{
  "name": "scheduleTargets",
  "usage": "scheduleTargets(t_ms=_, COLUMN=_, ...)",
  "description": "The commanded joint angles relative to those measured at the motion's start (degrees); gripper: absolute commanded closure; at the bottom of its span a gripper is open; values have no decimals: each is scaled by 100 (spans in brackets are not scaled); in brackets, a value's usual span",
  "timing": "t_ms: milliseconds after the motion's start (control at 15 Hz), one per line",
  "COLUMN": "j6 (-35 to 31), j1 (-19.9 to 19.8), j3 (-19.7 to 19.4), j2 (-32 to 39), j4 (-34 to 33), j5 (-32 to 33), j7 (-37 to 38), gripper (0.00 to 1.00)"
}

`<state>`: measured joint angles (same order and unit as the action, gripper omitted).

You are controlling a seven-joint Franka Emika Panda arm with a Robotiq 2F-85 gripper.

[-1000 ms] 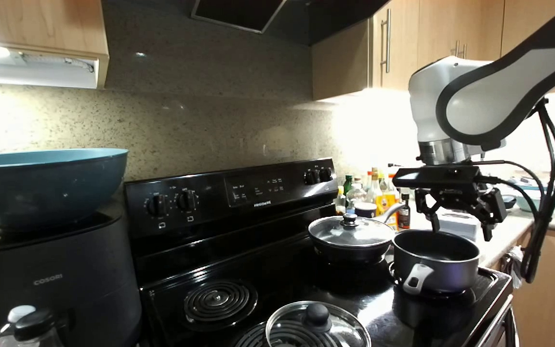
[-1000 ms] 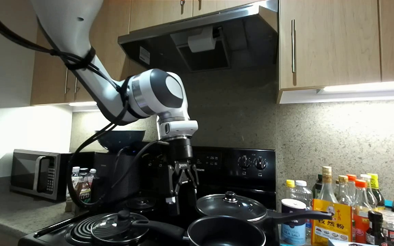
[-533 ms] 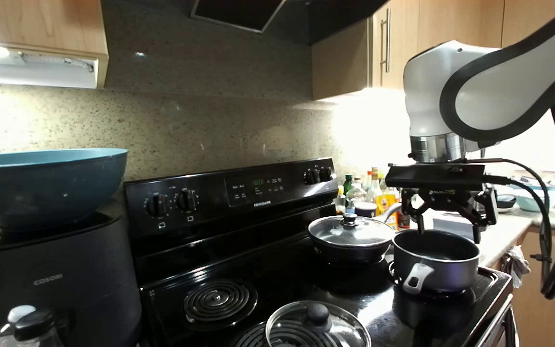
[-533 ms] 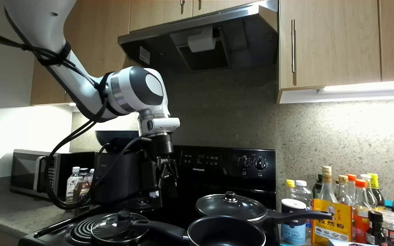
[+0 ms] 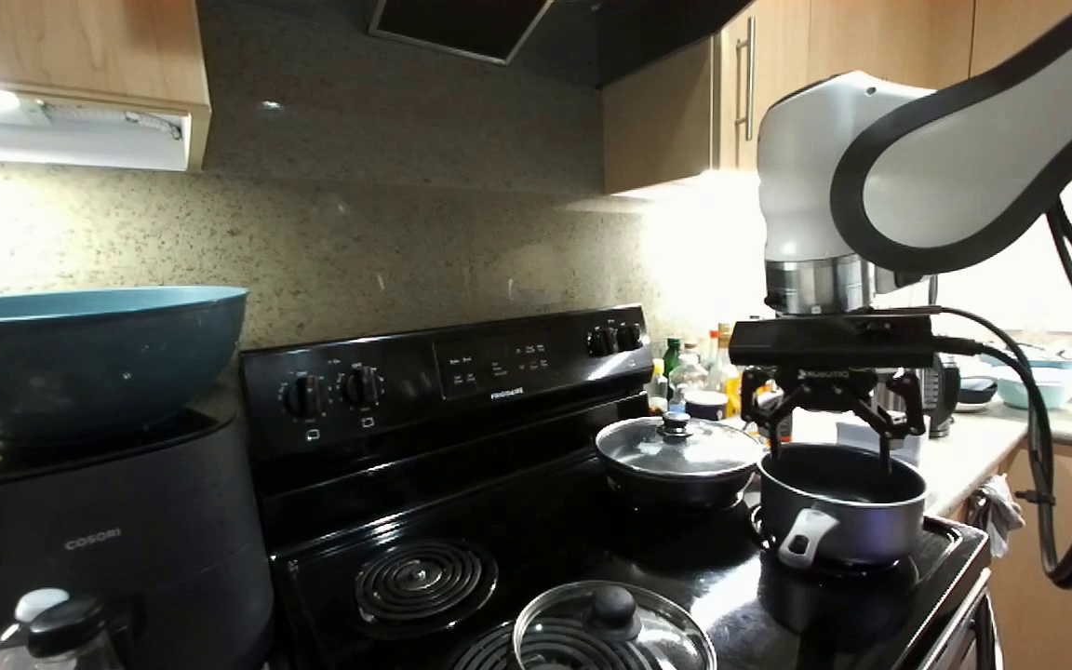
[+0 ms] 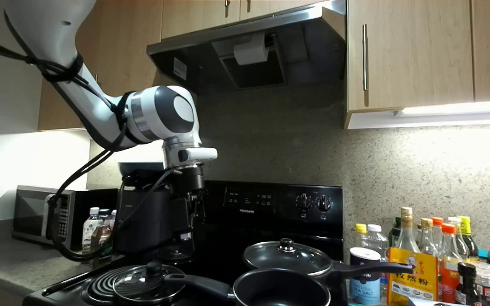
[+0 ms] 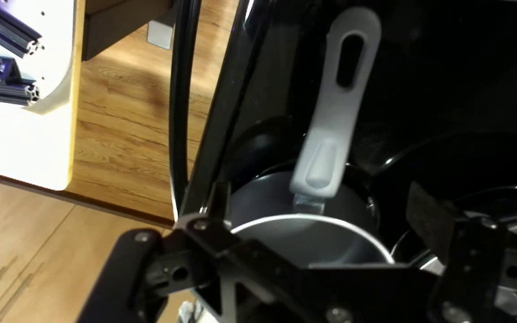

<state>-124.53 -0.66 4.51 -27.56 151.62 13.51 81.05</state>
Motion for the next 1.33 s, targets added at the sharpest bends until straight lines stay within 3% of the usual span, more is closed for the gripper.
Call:
scheduleTargets(t_ms=0, j6=-105, j1=275, j3=259, j2=441, j4=-272, j5=-291, j7=-749, gripper=0)
scheduleTargets(t_ms=67, j6=-66, j1=324, j3=273, j2=536, j4=-335, j5=-287, j7=-983, gripper=0)
scheduleTargets(t_ms=133, j6=-12, j1=153, j3=371, j2=245, j4=-174, j5=-177, j7=-520, gripper=0)
scheduleTargets(t_ms=533, j6=-11, j1=239, j3=395, j2=508, j4=-317, j5=-170, j7=-768, gripper=0)
scheduleTargets(t_ms=1067, j6=-671, j1=690, j3=625, j2=1268, j4=-767, j5=-412, j7=-1785, gripper=0)
scheduleTargets(t_ms=1133, j6=-455, j1=564, j3=708, j2=1090, j4=-656, j5=-178, j7=-1413, gripper=0)
scheduleTargets(t_ms=1267, j6=-572, j1=621, j3=717, j2=1222, j4=-737, j5=-241, j7=-1507, gripper=0)
